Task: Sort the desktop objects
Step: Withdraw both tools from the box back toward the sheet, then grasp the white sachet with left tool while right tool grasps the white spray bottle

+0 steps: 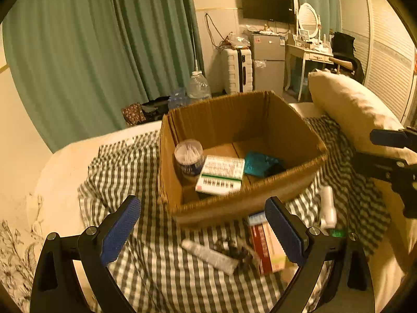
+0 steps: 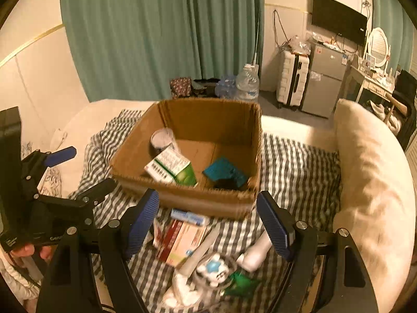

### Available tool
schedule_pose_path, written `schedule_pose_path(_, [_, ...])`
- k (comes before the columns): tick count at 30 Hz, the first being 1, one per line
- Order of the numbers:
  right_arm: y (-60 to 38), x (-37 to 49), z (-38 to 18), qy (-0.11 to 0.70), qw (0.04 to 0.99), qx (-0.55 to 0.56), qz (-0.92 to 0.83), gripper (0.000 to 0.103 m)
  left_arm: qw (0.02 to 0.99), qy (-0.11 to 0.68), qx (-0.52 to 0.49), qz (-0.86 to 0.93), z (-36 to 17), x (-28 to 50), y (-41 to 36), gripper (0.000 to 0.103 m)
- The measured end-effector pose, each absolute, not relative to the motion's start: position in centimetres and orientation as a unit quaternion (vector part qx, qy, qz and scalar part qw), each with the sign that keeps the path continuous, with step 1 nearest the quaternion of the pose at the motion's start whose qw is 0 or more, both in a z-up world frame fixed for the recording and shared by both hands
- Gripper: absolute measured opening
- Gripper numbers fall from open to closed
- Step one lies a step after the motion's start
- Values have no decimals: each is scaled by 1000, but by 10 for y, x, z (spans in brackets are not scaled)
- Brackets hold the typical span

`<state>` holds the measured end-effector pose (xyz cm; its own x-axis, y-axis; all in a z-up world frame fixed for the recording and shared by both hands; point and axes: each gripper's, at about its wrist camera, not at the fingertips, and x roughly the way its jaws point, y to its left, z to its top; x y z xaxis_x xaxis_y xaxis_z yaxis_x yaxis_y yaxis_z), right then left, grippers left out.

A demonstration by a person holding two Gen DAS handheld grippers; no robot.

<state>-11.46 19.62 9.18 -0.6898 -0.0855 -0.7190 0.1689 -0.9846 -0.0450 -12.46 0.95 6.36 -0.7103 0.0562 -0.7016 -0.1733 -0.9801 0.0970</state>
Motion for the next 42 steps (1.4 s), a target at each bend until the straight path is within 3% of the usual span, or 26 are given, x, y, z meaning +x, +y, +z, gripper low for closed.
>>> schedule_pose_path(13, [191,-88,48,28,59,412,-909,77,45,15,-408,912,18,-95,-2,99])
schedule_pose_path(24, [200,-76,-7,31,30,445,-895,77,-8,-128,-455,881,-61,-78,8,99])
schedule_pose_path(31, [226,-79,-43,6,15,464,-886,77,-17,-60,-448,892,-79,-88,28,99])
schedule_pose_path(38, [238,-85,-58,24,-2,464,-885,77,-6,-44,-429,902,-91,-100,43,98])
schedule_pose_path(39, [239,-86,-59,22,-2,465,-885,77,-2,-41,-427,904,-93,-101,45,95])
schedule_pose_path(42, [236,-89,-59,28,-1,462,-887,77,15,-36,-435,899,-102,-108,50,49])
